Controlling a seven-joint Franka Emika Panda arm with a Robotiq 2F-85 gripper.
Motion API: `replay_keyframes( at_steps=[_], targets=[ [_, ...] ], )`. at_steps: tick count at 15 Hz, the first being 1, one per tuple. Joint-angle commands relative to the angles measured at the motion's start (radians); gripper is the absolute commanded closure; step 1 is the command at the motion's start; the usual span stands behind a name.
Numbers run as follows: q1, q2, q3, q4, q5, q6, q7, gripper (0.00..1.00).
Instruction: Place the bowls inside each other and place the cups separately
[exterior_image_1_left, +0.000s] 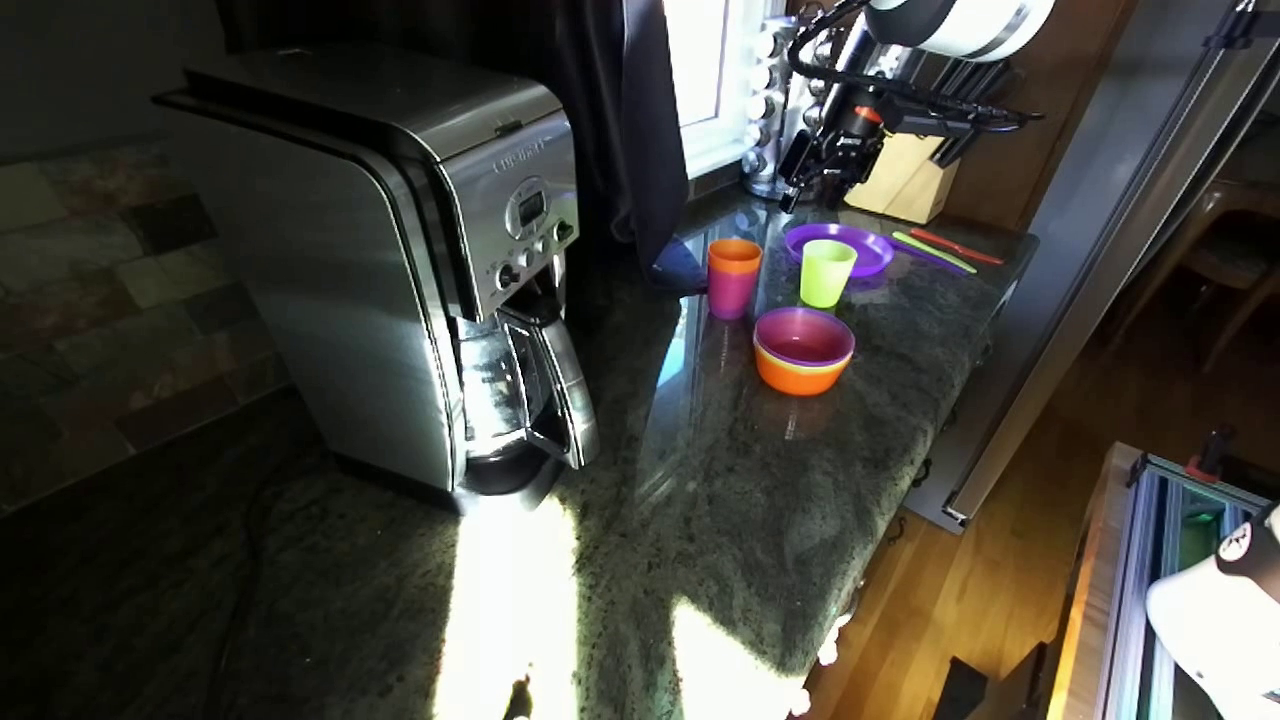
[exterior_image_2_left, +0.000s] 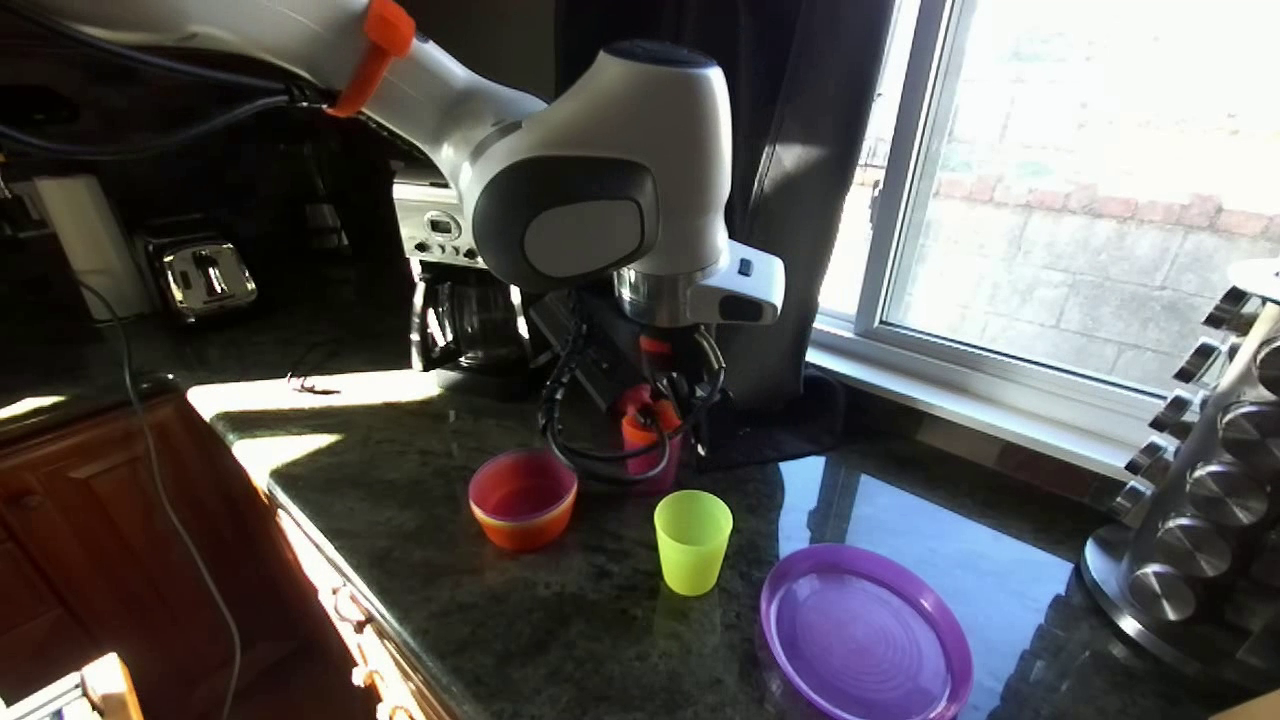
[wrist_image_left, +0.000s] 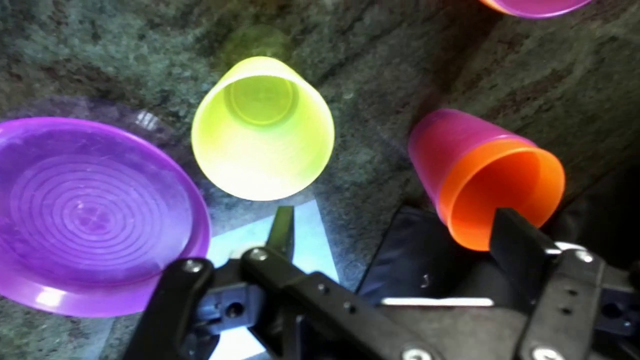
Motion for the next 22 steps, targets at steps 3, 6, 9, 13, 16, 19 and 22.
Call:
replay_keyframes(
  at_steps=[3,6,9,13,16,19,22],
  targets=[
    [0.029,0.053,0.034,0.025,0.003,-0.005,0.043,0.0],
    [0.031,0.083,0.041,0.046,0.004,-0.002,0.055,0.0],
    [0.029,0.107,0.044,0.064,0.0,0.001,0.061,0.1],
    [0.028,0.133,0.046,0.086,-0.002,-0.006,0.064,0.47],
    [0.028,0.147,0.048,0.099,-0.002,-0.009,0.066,0.69],
    [0.027,0.155,0.049,0.109,-0.002,-0.013,0.067,0.92],
    [0.027,0.161,0.049,0.117,-0.004,-0.015,0.07,1.0]
  ],
)
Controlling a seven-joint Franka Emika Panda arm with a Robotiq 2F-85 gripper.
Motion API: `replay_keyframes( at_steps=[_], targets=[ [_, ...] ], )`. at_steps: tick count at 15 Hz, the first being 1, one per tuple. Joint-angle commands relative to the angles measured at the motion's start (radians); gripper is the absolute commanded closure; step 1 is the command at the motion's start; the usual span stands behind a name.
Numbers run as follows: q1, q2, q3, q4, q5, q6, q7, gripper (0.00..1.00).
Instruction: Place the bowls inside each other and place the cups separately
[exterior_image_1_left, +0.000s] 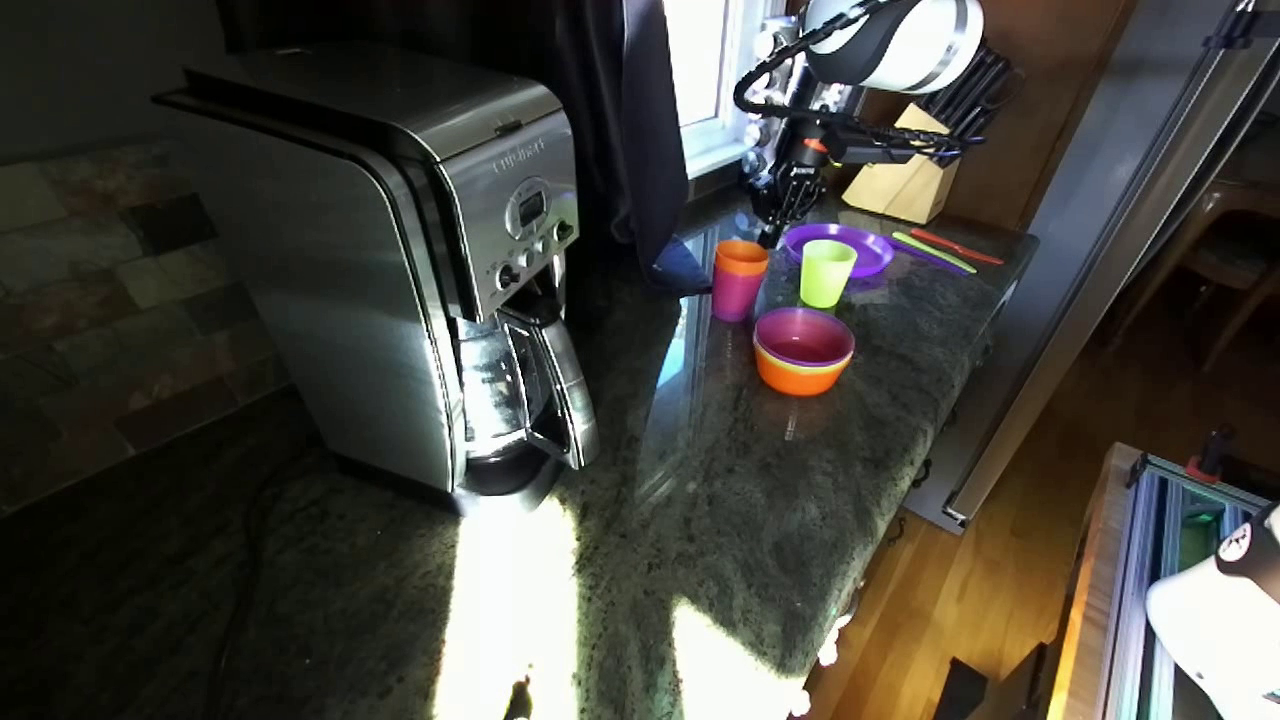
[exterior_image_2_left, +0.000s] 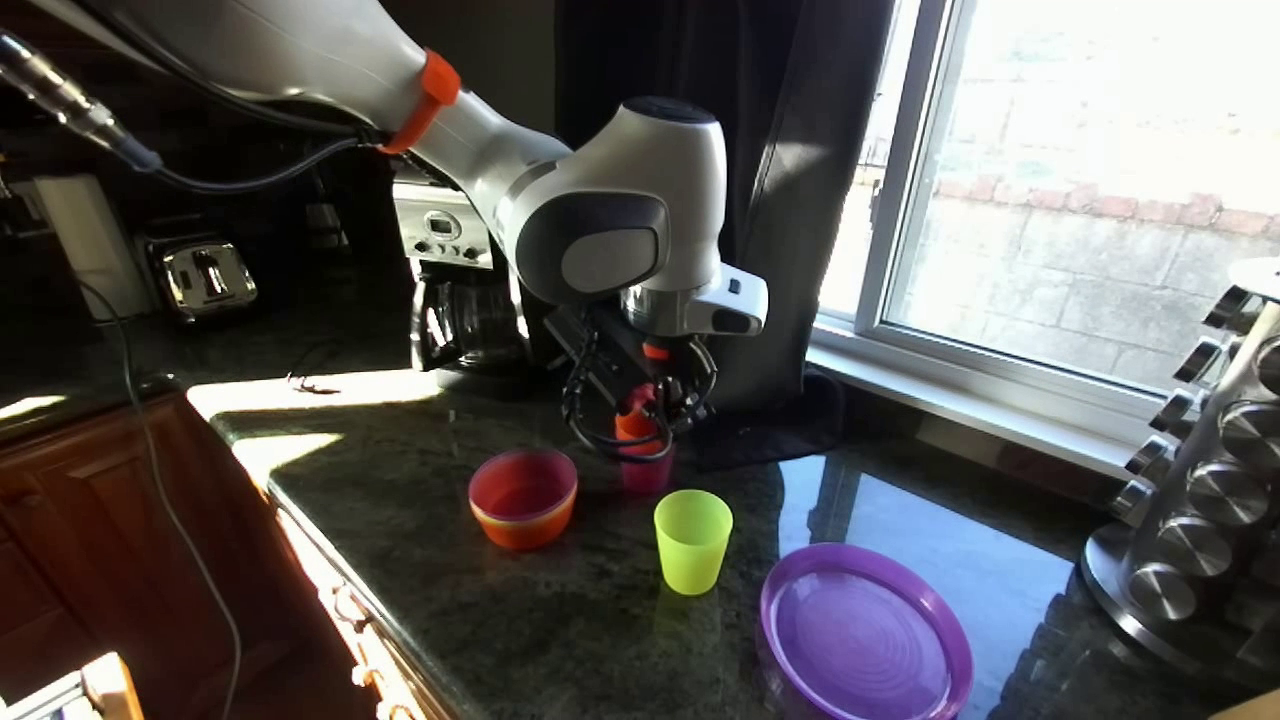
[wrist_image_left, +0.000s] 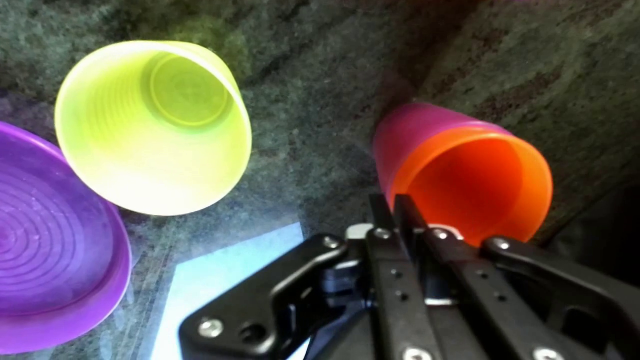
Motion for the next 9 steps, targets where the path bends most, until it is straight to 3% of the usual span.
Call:
replay_keyframes(
  at_steps=[1,2,4,9],
  targets=[
    [-0.002,0.025,0.006,0.026,-0.004,-0.015,0.024,1.0],
    [-0.002,0.028,0.006,0.03,-0.004,-0.017,0.027,1.0],
    [-0.002,0.029,0.007,0.033,-0.002,-0.018,0.026,0.72],
    [-0.001,0.018,0.018,0.026,0.009,-0.014,0.008,0.35]
  ],
)
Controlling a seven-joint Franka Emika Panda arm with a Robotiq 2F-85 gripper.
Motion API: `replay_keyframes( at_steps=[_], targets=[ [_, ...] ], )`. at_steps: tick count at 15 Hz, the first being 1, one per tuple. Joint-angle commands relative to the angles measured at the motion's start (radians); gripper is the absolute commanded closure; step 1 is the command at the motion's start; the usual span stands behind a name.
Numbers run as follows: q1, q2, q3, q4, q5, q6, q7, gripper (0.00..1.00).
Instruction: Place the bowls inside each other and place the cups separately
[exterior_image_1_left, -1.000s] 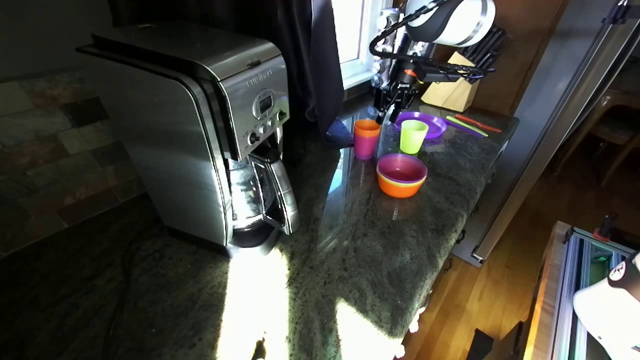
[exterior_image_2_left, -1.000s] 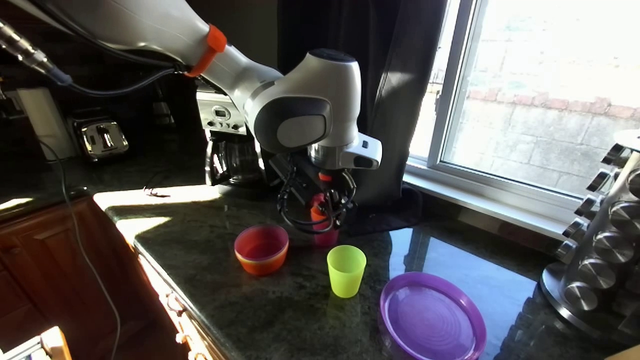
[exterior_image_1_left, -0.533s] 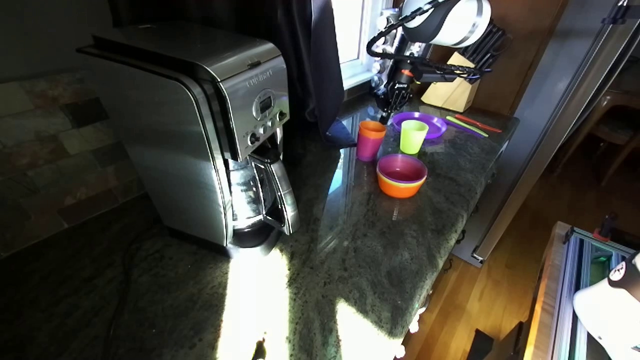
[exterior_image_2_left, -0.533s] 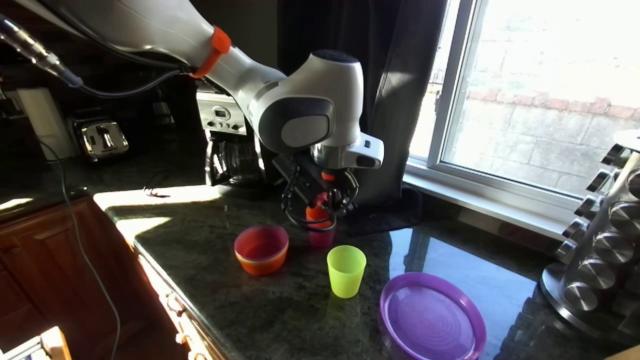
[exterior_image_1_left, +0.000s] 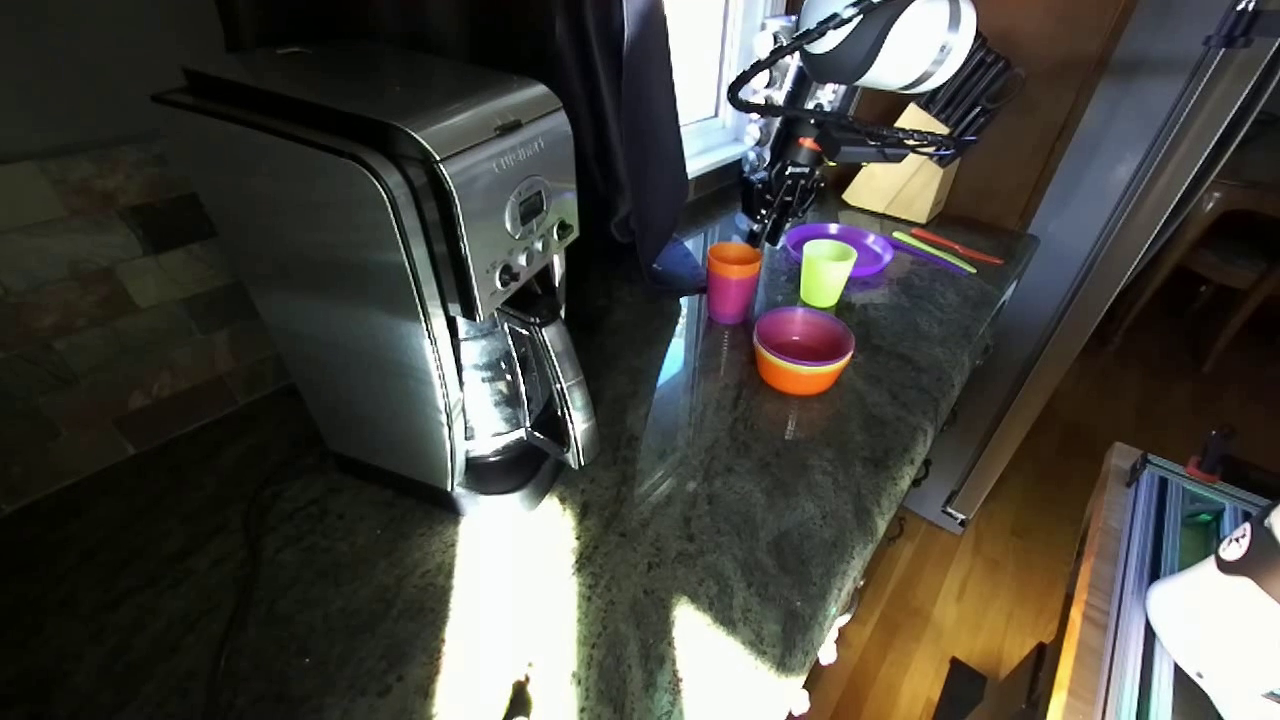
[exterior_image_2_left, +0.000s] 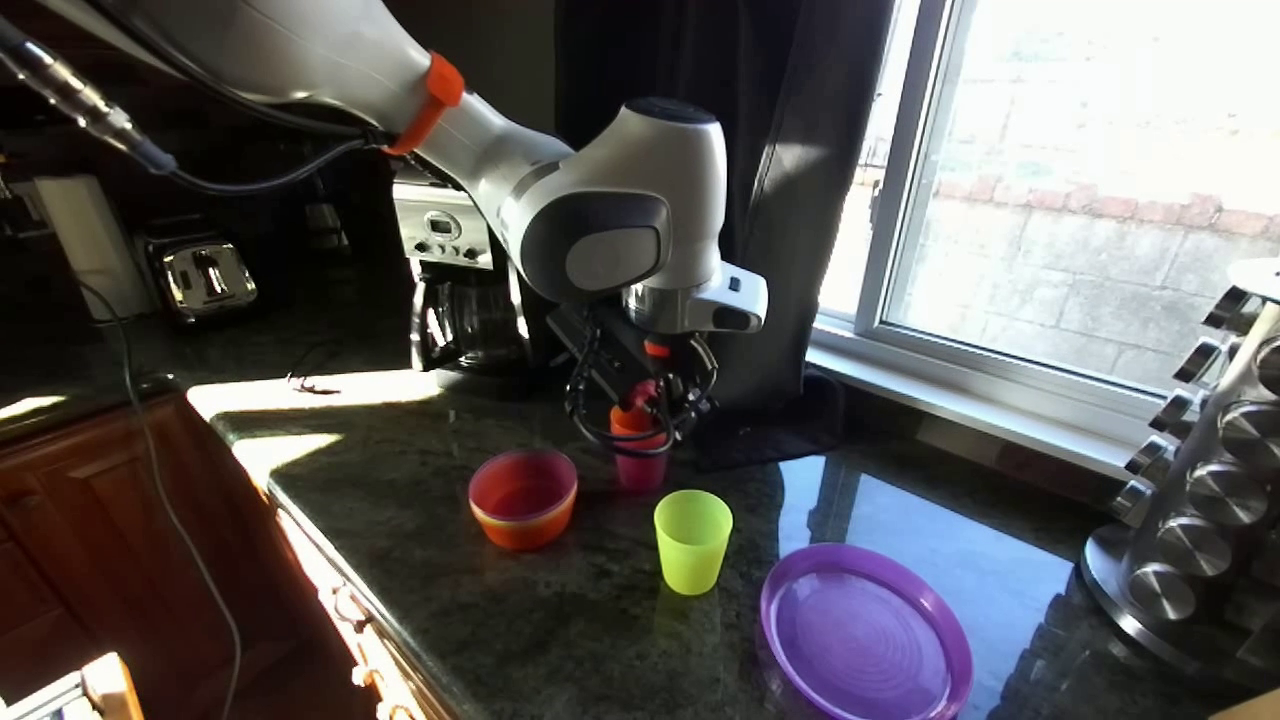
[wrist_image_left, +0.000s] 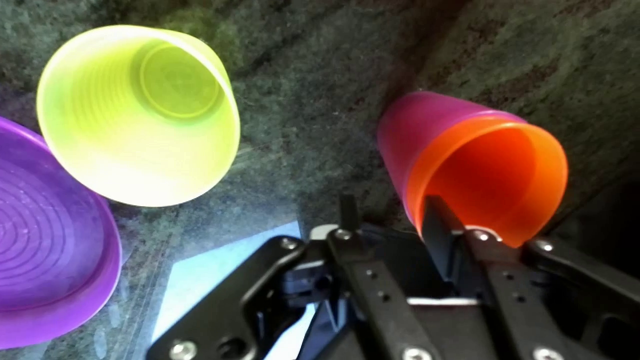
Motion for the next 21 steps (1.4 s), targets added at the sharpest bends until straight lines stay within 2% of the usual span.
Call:
replay_keyframes(
  at_steps=[1,4,5,6,7,8,9,16,21],
  targets=[
    [0.0,0.008,0.013,0.01,0.007,-0.015,0.004,0.29],
    [0.003,0.015,0.02,0.01,0.003,-0.014,0.007,0.05],
    [0.003,0.017,0.022,0.011,0.002,-0.014,0.008,0.11],
    [0.003,0.02,0.024,0.012,0.002,-0.014,0.009,0.41],
    [0.003,0.022,0.025,0.012,0.001,-0.012,0.01,0.37],
    [0.003,0.024,0.025,0.012,0.0,-0.011,0.01,0.38],
    [0.004,0.025,0.026,0.012,-0.001,-0.011,0.01,0.44],
    [0.003,0.021,0.026,0.007,-0.003,-0.008,0.008,0.99],
    [0.004,-0.008,0.028,-0.012,-0.001,-0.003,-0.003,0.99]
  ],
)
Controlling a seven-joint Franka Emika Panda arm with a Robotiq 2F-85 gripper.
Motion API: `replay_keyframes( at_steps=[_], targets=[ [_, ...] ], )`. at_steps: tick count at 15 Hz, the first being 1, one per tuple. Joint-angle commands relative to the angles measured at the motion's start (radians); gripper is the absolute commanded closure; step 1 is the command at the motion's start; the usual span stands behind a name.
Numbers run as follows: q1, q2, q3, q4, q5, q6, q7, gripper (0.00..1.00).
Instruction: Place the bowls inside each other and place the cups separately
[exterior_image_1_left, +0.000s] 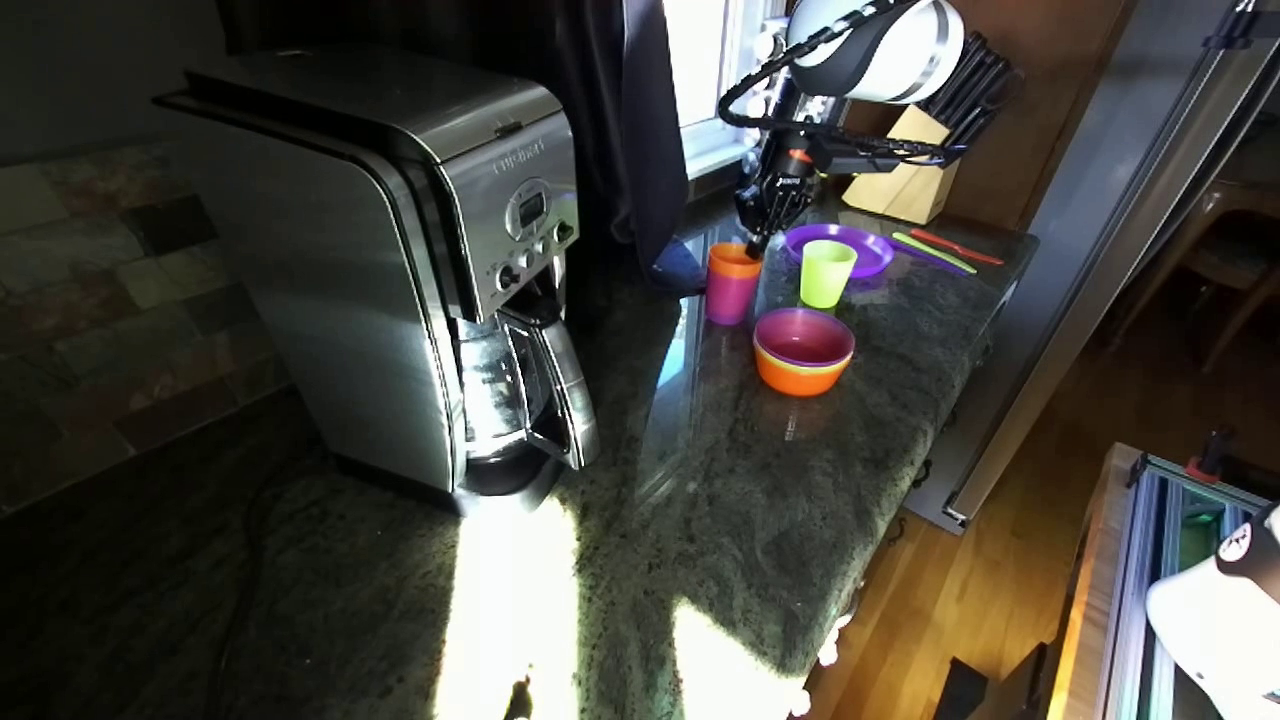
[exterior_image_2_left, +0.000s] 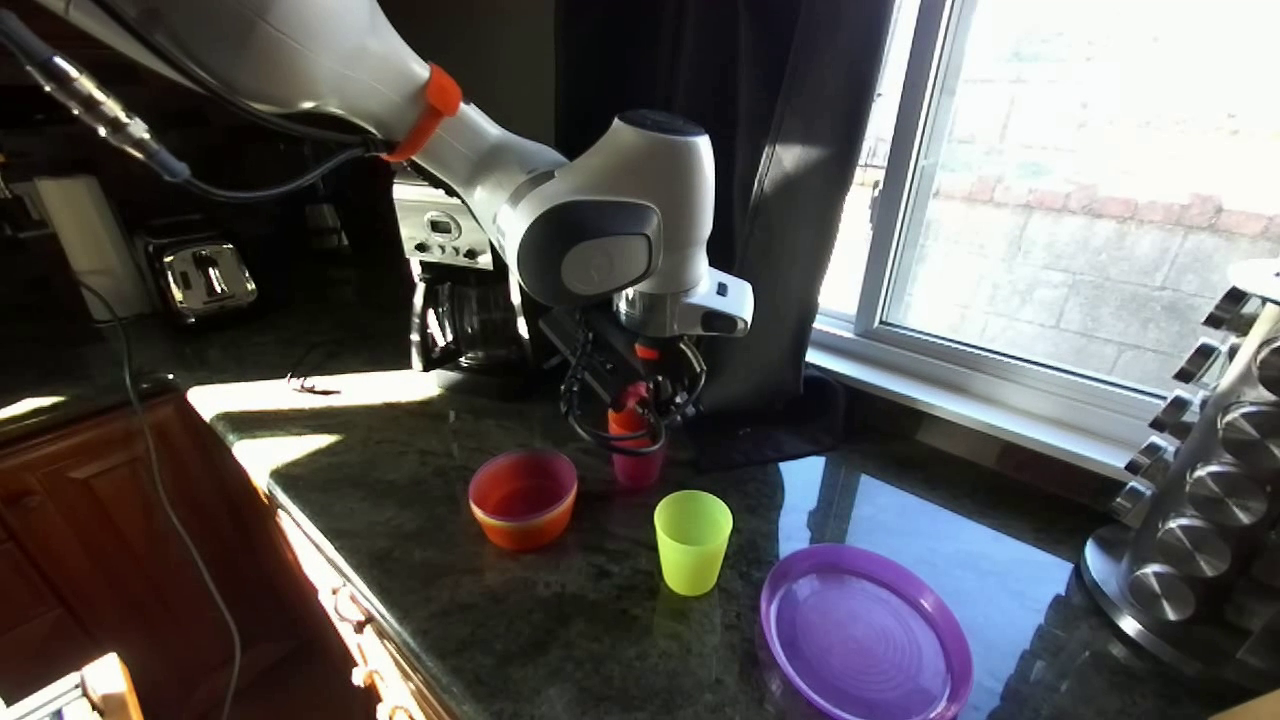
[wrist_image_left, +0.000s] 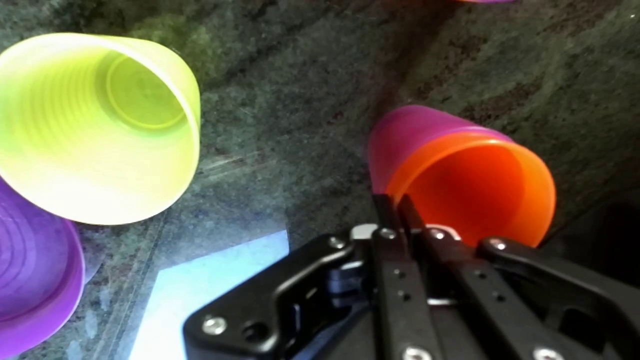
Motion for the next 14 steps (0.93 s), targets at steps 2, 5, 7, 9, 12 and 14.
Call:
replay_keyframes(
  at_steps=[2,5,7,9,12,14],
  targets=[
    [0.002,-0.048,0.003,-0.023,0.007,0.002,0.007,0.99],
    [0.001,-0.079,-0.001,-0.021,0.006,-0.05,0.024,0.99],
    [0.004,-0.092,-0.006,-0.025,-0.009,-0.031,0.053,0.99],
    [0.009,-0.095,-0.013,-0.033,-0.045,0.011,0.102,0.99],
    [0.001,-0.093,-0.011,-0.002,-0.022,-0.158,0.056,0.99],
    [0.014,-0.098,-0.019,-0.045,-0.106,0.005,0.151,0.99]
  ],
)
